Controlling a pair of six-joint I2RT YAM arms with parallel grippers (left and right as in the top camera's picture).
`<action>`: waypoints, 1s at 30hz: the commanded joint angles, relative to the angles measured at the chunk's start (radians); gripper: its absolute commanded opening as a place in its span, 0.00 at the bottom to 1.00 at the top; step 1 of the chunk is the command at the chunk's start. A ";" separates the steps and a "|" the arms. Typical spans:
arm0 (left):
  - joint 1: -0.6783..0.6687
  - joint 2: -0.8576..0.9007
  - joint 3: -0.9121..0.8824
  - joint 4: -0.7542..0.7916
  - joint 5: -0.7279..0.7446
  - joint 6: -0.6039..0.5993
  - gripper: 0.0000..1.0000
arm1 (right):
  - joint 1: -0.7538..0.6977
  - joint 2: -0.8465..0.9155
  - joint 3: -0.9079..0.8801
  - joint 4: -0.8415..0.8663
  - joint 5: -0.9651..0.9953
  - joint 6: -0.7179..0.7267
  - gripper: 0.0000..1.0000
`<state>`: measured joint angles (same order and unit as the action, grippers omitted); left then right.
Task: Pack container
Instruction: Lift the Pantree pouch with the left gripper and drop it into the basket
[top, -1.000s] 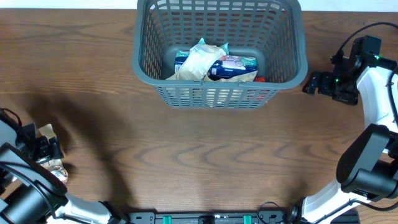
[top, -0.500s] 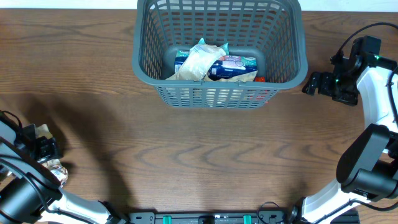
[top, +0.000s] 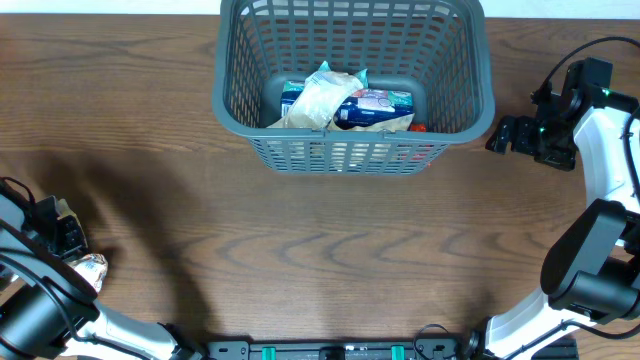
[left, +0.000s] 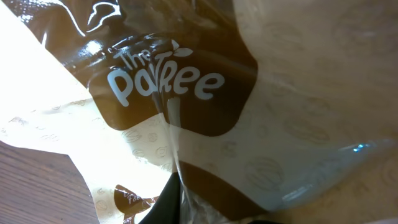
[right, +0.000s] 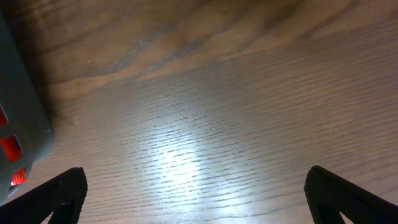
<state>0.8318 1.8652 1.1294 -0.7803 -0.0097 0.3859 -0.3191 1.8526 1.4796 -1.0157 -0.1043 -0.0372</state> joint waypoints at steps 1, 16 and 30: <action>0.002 0.037 -0.013 -0.001 0.126 -0.009 0.06 | 0.008 -0.001 -0.002 -0.004 -0.008 -0.013 0.99; -0.085 -0.100 0.150 -0.136 0.404 -0.228 0.06 | 0.008 -0.001 -0.002 -0.008 -0.008 -0.013 0.99; -0.537 -0.479 0.538 -0.154 0.383 -0.234 0.06 | 0.008 -0.001 -0.002 -0.009 -0.008 -0.012 0.99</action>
<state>0.3683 1.4246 1.5768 -0.9314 0.3698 0.1570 -0.3191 1.8526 1.4796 -1.0241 -0.1047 -0.0372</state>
